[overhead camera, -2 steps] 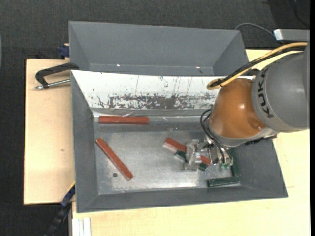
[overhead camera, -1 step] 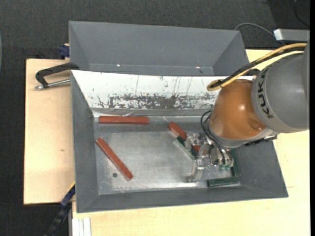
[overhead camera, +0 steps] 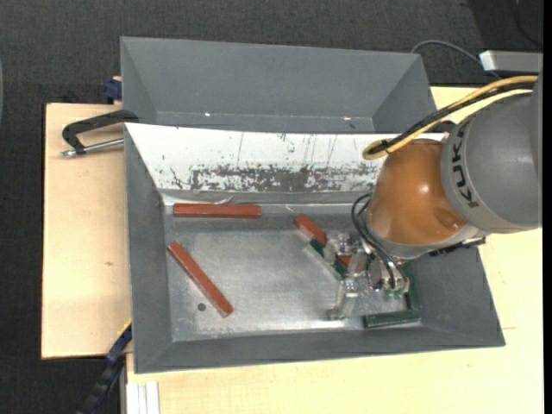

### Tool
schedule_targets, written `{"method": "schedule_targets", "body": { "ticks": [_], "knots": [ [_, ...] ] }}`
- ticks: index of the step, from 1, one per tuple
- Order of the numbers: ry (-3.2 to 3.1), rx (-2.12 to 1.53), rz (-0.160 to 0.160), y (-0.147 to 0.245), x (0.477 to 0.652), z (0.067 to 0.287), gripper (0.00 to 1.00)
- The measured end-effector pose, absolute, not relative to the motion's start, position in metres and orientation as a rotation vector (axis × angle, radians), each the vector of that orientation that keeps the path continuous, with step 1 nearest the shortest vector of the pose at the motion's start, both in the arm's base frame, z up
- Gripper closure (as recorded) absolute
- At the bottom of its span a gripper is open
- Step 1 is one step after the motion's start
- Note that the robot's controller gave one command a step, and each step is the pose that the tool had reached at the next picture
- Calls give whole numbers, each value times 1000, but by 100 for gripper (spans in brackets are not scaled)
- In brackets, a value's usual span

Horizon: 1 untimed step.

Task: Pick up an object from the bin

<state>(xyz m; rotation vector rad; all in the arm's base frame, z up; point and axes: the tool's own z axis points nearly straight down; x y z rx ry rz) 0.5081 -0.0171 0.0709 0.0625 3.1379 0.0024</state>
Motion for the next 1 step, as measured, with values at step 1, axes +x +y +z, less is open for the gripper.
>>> {"method": "schedule_targets", "body": {
  "ticks": [1],
  "knots": [
    [3142, -22, 1, -14, 508, 88, 0]
  ]
}}
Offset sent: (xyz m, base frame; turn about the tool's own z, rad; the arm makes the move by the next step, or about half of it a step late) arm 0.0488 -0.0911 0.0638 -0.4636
